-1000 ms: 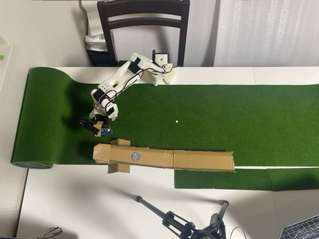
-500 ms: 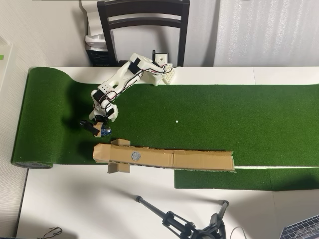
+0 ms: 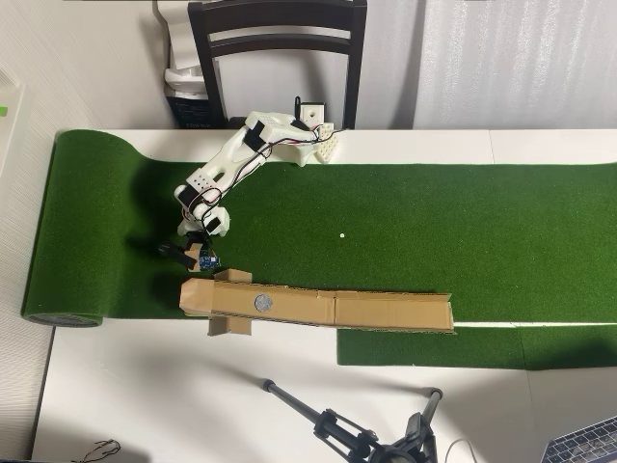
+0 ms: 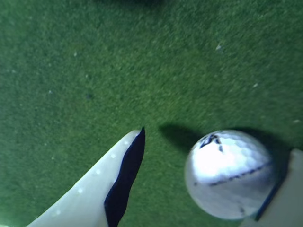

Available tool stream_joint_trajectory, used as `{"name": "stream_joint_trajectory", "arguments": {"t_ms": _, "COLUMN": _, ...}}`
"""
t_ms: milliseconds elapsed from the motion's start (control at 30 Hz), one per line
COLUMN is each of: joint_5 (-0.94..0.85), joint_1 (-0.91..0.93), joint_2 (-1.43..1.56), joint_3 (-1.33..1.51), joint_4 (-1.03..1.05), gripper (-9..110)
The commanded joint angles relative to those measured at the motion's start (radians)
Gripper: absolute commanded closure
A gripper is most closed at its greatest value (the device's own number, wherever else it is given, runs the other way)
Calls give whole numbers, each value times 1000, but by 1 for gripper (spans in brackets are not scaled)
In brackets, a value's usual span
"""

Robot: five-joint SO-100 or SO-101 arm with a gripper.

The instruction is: Pick up the golf ball and place it on the gray mark at the back.

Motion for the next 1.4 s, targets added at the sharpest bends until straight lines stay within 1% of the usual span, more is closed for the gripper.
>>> {"name": "stream_joint_trajectory", "arguments": {"t_ms": 0, "joint_5": -44, "joint_1": -3, "joint_2": 38, "joint_3": -133, "joint_4": -5, "gripper": 55}}
{"name": "stream_joint_trajectory", "arguments": {"t_ms": 333, "joint_5": -146, "joint_1": -29, "joint_2": 37, "joint_3": -169, "joint_4": 2, "gripper": 55}}
{"name": "stream_joint_trajectory", "arguments": {"t_ms": 767, "joint_5": -143, "joint_1": -9, "joint_2": 23, "joint_3": -156, "joint_4": 3, "gripper": 55}}
{"name": "stream_joint_trajectory", "arguments": {"t_ms": 1067, "joint_5": -179, "joint_1": 11, "joint_2": 20, "joint_3": -152, "joint_4": 3, "gripper": 55}}
{"name": "stream_joint_trajectory", "arguments": {"t_ms": 1367, "joint_5": -169, "joint_1": 40, "joint_2": -3, "joint_3": -37, "joint_4": 3, "gripper": 55}}
